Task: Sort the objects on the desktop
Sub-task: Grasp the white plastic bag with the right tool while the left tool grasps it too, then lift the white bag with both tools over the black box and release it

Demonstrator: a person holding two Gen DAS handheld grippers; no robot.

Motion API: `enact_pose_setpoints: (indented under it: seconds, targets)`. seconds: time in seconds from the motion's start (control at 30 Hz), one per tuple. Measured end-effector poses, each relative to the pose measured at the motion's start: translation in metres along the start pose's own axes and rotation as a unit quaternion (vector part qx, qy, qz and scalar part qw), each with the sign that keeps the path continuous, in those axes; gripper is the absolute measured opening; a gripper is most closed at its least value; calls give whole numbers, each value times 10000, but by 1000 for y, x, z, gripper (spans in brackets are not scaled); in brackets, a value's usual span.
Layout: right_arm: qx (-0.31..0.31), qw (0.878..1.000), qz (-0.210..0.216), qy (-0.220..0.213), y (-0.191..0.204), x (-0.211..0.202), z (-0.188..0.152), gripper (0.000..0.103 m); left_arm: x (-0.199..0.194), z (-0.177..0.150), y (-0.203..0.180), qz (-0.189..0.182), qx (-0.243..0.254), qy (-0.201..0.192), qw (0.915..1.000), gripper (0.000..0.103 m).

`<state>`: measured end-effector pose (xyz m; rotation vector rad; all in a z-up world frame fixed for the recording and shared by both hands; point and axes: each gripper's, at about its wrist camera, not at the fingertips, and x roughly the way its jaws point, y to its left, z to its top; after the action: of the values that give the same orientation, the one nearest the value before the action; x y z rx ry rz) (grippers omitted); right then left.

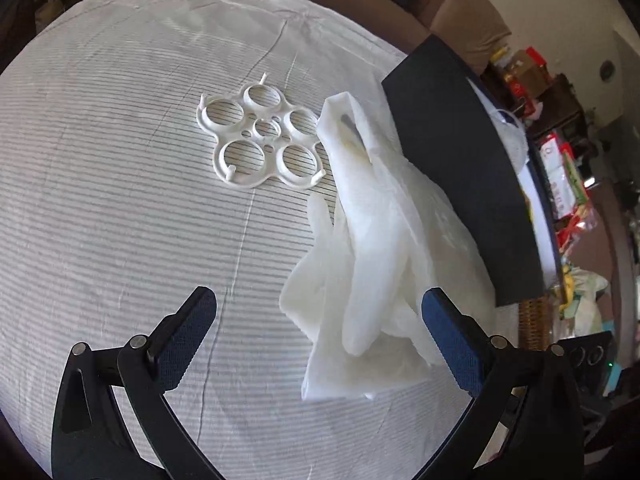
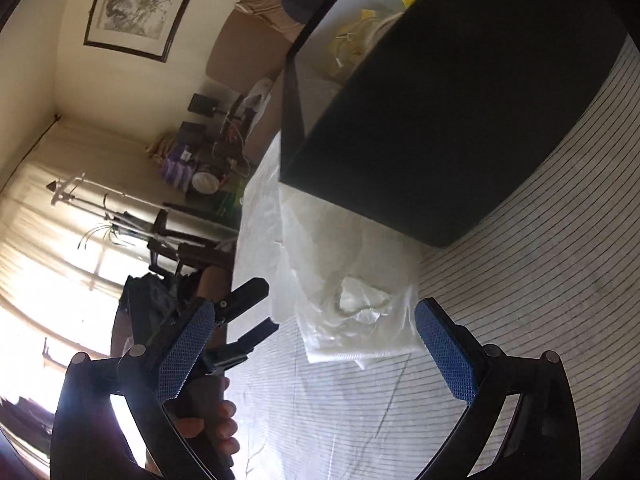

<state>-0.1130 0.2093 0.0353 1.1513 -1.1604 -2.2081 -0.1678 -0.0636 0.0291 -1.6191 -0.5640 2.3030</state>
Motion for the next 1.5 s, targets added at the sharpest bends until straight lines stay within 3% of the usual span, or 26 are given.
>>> enact_pose_setpoints:
  seconds: [0.13, 0.33, 0.4, 0.5, 0.53, 0.63, 0.77, 1.1, 1.33, 1.5]
  targets:
    - [85, 9998, -179, 30, -12, 24, 5, 94, 28, 13, -5, 94, -13, 189, 9998, 103]
    - [-243, 9985, -487, 20, -5, 40, 2, 78, 36, 20, -7, 11, -126, 31, 9999, 103]
    - [-433, 9976, -528, 148, -2, 46, -2, 61, 38, 20, -11, -82, -77, 94, 9999, 103]
    - [-785, 9949, -609, 162, 1, 47, -7, 51, 41, 17, -16, -174, -3, 192, 9997, 101]
    - [-860, 9942, -623, 186, 1, 47, -8, 48, 41, 16, -18, -149, -4, 195, 9997, 97]
    - [-1061, 9916, -665, 325, 5, 46, -11, 41, 43, 15, -20, -244, 45, 375, 9990, 39]
    - [-1511, 9853, -727, 334, 26, 40, -20, 38, 33, 9, -22, -202, 237, 349, 9989, 24]
    - [-2727, 9604, -539, 186, 116, 0, -33, 36, -69, 11, -33, -656, 259, -125, 9974, 21]
    - [-3293, 9435, -313, -194, 177, -56, -12, 36, -154, 34, -95, -914, 667, -717, 9910, 19]
    - [-3485, 9357, -384, -400, 194, -97, 26, 36, -167, 54, -157, -1096, 878, -966, 9854, 19]
